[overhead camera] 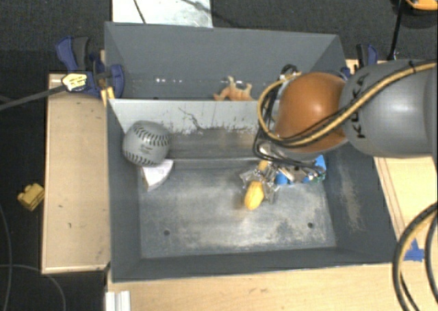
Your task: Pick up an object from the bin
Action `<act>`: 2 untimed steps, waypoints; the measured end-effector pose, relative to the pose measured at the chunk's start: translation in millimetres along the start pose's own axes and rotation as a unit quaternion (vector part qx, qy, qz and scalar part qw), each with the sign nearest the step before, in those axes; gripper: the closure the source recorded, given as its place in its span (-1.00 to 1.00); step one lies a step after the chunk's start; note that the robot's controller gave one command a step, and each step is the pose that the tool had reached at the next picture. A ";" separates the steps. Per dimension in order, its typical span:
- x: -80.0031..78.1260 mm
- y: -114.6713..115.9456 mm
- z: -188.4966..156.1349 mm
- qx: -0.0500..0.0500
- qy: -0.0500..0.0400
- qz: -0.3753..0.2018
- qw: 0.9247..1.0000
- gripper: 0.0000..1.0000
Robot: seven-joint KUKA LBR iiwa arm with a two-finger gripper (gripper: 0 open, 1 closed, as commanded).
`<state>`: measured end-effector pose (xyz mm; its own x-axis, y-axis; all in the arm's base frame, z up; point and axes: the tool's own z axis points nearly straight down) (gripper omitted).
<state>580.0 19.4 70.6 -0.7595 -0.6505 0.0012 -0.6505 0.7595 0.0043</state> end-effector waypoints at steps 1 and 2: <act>0.0 0.0 0.0 0.000 0.000 0.000 1.000 1.00; 0.4 0.5 -1.0 0.000 0.000 0.001 1.000 1.00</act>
Offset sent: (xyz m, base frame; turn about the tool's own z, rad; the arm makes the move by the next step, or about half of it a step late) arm -0.0220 0.0115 0.1350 -0.0175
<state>579.4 19.5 71.6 -0.7604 -0.6494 0.0016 -0.6494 0.7604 0.0049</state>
